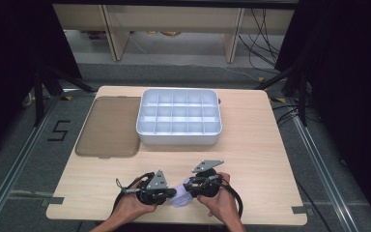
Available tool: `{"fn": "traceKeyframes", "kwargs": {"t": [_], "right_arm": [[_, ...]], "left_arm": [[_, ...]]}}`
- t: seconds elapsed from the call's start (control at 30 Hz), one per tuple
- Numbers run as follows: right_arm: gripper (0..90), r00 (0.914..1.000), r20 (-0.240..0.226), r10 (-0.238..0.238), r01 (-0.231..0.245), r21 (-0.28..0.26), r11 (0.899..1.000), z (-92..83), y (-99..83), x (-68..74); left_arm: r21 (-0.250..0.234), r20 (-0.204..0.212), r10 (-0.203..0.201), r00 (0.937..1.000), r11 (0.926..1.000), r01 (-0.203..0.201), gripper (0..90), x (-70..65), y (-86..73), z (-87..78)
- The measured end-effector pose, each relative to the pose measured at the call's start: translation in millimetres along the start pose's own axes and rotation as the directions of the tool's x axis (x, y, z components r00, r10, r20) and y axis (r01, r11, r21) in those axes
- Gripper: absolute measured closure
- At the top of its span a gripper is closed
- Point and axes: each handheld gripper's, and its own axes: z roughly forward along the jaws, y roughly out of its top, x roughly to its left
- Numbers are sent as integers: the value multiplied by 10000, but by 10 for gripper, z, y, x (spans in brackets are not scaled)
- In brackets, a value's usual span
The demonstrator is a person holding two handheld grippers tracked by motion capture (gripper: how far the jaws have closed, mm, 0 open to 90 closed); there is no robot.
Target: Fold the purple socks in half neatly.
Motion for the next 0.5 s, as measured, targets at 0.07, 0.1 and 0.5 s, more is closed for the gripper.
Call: {"fn": "traceKeyframes", "kwargs": {"t": [0.07, 0.1, 0.5], "right_arm": [[523, 9998, 19, 174, -174, 133, 9998, 58, -13, -13], [507, 9985, -98, 547, -540, 573, 9969, 79, -18, -10], [488, 9954, -567, 768, -733, 617, 9954, 203, -61, -86]], "left_arm": [[-14, -85, 92, 9999, 10000, -92, 882, -1, -2, 3], [-4, -93, -27, 10000, 10000, 27, 881, -7, -4, 4], [-372, 103, -431, 9990, 9984, 435, 789, 16, -24, -46]]}}
